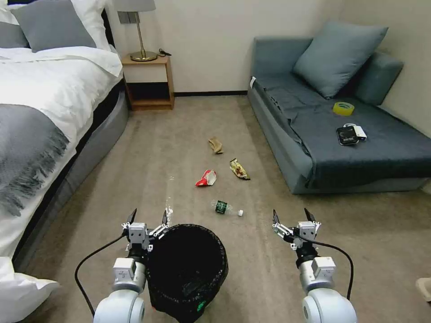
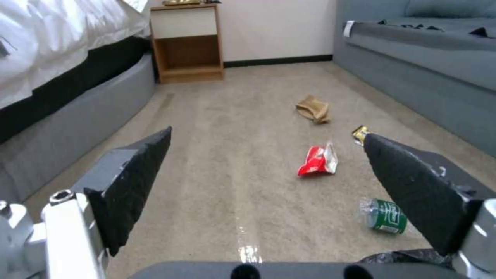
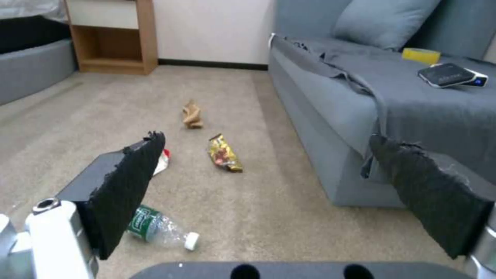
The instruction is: Pick up the trash bin, then pick up the garbage on the floor and place it into the trash bin.
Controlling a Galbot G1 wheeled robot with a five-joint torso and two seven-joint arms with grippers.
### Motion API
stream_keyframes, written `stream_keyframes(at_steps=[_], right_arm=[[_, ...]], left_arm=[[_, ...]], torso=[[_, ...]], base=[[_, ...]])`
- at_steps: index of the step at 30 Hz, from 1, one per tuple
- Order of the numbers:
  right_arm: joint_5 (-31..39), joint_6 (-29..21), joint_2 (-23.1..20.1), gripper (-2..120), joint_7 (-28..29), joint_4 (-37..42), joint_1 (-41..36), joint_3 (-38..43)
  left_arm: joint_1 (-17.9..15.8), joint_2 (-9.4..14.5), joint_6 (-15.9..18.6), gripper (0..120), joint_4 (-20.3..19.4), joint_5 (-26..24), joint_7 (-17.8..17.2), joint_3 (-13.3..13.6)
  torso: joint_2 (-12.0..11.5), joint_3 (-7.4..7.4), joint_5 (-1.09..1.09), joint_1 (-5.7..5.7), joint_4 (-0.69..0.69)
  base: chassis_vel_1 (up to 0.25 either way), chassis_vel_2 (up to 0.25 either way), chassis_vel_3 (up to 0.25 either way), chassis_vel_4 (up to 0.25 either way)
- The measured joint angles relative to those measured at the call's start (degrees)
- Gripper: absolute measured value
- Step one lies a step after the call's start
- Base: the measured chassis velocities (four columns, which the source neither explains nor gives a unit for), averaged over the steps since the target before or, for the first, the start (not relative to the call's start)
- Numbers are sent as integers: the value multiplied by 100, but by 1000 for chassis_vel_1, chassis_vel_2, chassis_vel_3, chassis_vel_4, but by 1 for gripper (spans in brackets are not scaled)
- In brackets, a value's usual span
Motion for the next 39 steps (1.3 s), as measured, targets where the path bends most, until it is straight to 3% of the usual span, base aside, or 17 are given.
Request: stream_keyframes(at_steps=[8,12,15,16,17,18,22,24,36,37,39], right_arm=[[2,-21,3,100,27,24,-5,-6],[21,-232,18,100,236,281,-47,-59],[99,-751,39,100,737,857,-206,-225],[99,-751,39,100,737,857,-206,-225],[143,-1036,52,100,1009,1155,-300,-313],[304,-1225,-5,100,1102,1360,-380,-359],[615,-1523,-207,100,1206,1671,-535,-413],[727,-1657,-335,100,1249,1764,-643,-447],[755,-1680,-381,100,1286,1828,-779,-525],[747,-1677,-385,100,1284,1833,-836,-531],[747,-1676,-390,100,1284,1833,-844,-528]], left_arm=[[2,4,31,100,-22,0,-25,0],[10,25,215,100,-193,-10,-172,14],[39,99,668,100,-670,-87,-561,42],[39,99,668,100,-670,-87,-561,42],[66,147,982,100,-968,-140,-816,64],[82,183,1214,100,-1213,-179,-1018,81],[122,261,1733,100,-1724,-265,-1445,122],[156,336,2192,100,-2201,-337,-1836,151],[171,354,2329,100,-2300,-388,-1933,162],[227,401,2677,100,-2293,-850,-2084,188],[251,420,2817,100,-2274,-1043,-2140,198]], torso=[[0,0,0,0,0],[1,0,-1,0,2],[2,0,2,0,0],[2,0,2,0,0],[1,0,-4,0,-1],[1,0,3,0,0],[1,0,-4,0,0],[1,0,2,0,0],[1,0,0,0,0],[0,0,0,0,0],[1,0,0,0,0]], base=[[0,0,0,0],[0,0,0,0],[0,0,0,0],[0,0,0,0],[0,0,0,0],[0,0,0,0],[0,0,0,0],[0,0,0,0],[0,0,0,0],[0,0,0,0],[0,0,0,0]])
